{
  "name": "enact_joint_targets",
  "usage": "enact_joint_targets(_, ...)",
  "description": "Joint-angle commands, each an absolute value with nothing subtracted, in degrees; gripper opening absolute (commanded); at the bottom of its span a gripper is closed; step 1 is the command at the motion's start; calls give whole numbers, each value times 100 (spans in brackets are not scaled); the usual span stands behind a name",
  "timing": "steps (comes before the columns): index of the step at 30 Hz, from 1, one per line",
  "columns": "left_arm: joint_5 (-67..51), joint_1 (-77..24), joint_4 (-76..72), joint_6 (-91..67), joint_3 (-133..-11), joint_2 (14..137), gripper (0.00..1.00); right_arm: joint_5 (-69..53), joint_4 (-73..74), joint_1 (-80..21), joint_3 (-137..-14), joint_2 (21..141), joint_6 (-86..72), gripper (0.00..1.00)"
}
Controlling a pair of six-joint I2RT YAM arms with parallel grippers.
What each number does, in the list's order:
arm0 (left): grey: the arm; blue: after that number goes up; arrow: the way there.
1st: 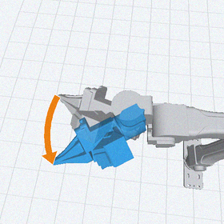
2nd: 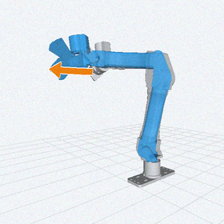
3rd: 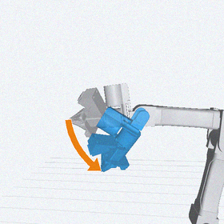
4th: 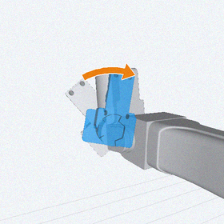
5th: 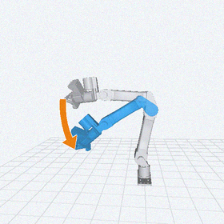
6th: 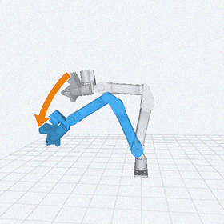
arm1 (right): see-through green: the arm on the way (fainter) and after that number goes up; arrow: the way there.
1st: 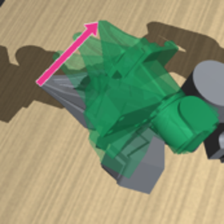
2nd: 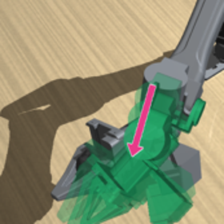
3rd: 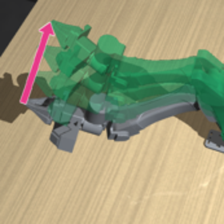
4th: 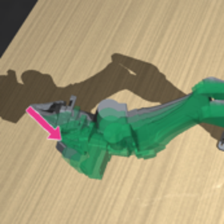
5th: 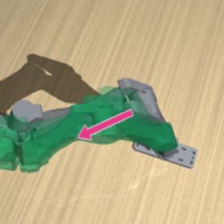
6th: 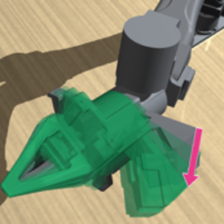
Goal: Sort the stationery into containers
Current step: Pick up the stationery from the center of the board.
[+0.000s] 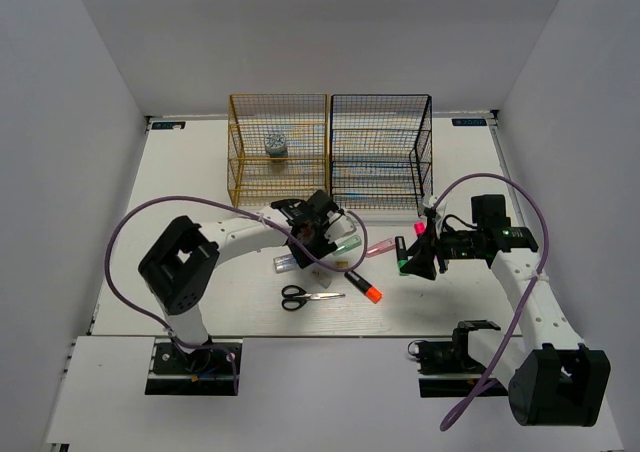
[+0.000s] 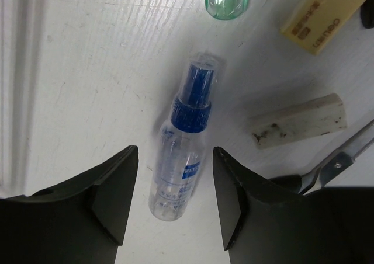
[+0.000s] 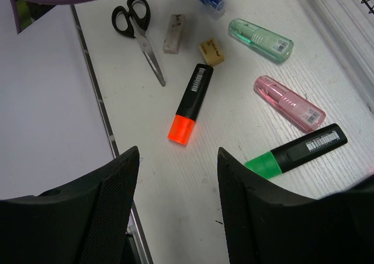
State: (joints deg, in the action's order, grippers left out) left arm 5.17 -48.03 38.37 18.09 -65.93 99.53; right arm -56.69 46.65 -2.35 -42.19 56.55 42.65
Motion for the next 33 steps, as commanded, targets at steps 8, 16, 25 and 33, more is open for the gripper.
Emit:
enact_joint_targets(8, 387, -4676, 3595, 1916, -6425, 10230, 62, -5687, 4781, -202, -4201, 5528, 4395, 59)
enact_joint_targets(16, 203, -4632, 3700, 1890, -6363, 10397, 20, -5687, 4790, -211, -4166, 5449, 4412, 59)
enact_joint_targets(25, -184, -4649, 4069, 1275, -6459, 9485, 0, -5704, 4816, -211, -4192, 5397, 4430, 0)
enact_joint_targets(33, -1315, -3817, 3130, 160, -6846, 7737, 0, -5537, 4711, -220, -4280, 5528, 4060, 91)
